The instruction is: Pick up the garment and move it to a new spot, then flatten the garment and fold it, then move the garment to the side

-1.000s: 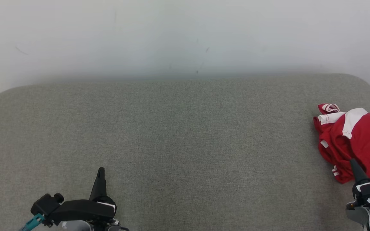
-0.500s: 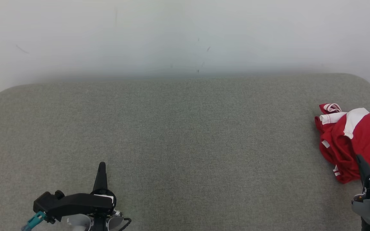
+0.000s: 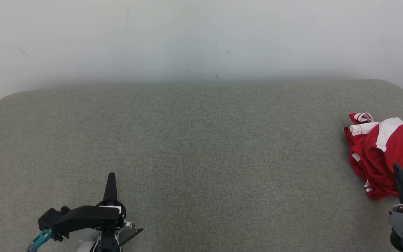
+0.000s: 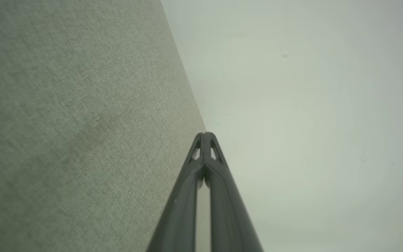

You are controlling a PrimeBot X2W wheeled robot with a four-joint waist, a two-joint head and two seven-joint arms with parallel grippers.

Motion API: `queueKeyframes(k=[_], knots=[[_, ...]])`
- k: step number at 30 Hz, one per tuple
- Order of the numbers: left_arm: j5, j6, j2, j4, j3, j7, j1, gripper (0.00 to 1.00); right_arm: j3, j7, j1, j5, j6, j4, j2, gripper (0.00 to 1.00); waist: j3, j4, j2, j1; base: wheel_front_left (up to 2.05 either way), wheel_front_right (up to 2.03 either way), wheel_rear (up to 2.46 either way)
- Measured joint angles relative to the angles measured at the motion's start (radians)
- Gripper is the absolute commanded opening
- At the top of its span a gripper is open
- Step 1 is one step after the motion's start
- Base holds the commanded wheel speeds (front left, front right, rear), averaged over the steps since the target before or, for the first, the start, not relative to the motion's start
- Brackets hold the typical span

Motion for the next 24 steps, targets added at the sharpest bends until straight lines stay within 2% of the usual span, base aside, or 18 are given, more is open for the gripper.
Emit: queueKeyframes(k=[24], knots=[[-0.189, -0.053, -0.028, 0.082, -0.009, -0.005, -0.072, 0.00, -0.081, 0.066, -0.084, 0.179, 0.000, 0.106, -0.022, 0.00, 0.006, 0.006, 0.0000, 0.0000, 0.00, 0.00, 0.00]])
